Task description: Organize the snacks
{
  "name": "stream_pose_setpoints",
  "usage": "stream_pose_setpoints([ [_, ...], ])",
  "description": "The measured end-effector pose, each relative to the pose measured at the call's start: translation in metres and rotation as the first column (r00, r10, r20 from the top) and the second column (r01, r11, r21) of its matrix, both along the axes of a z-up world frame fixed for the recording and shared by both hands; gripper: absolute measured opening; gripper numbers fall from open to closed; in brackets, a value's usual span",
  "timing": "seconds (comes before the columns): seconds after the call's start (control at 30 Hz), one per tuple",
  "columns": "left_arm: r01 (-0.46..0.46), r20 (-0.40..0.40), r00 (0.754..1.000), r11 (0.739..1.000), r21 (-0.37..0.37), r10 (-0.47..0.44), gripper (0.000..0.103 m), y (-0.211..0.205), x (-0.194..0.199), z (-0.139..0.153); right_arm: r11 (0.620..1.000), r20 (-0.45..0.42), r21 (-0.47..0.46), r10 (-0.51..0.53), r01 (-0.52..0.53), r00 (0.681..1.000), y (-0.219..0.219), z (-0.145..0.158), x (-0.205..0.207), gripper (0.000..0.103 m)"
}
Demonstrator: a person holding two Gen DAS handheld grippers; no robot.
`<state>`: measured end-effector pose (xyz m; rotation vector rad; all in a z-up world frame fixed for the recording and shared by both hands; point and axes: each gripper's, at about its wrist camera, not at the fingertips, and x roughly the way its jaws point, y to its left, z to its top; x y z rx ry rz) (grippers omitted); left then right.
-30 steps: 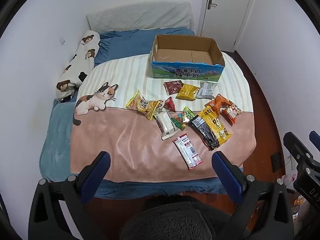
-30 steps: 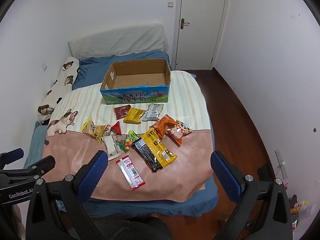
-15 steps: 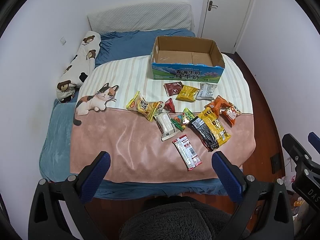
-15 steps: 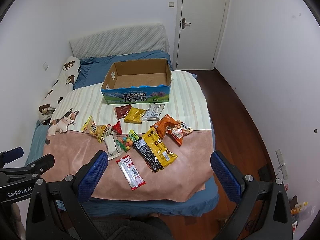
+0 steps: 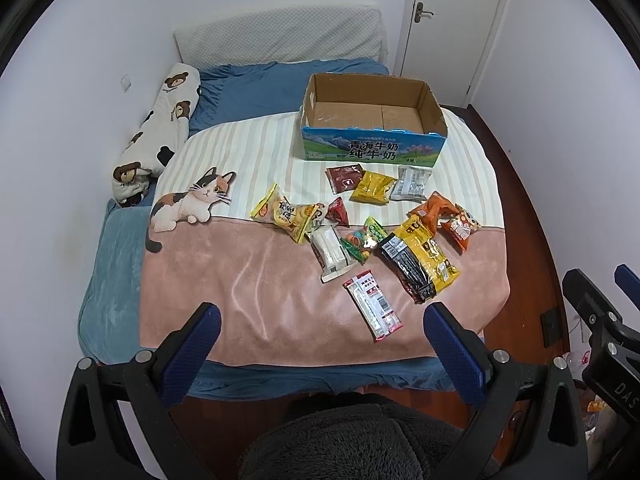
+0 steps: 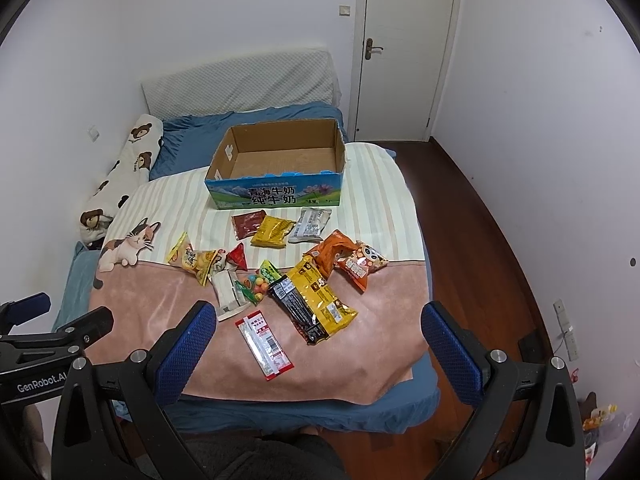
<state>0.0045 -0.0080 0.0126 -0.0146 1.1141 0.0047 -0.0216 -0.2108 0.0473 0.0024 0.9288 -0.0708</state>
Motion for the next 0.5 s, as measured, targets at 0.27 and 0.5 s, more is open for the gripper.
stream_pose_setpoints([
  [0.27,0.000,0.001,1.000,1.000,-0.002,0.000,0.103,-0.0005,0.0002,0.0014,1.000,0.005,-0.002,0.003,-0.003,1.000,0.0007,0.0007,0.0012,0.103],
  [0.5,0.000,0.003,1.000,1.000,-0.003,0.000,0.103,-0.0008,0.0001,0.0020,1.000,0.005,0.001,0.004,-0.004,1.000,0.0002,0.0008,0.0012,0.103],
])
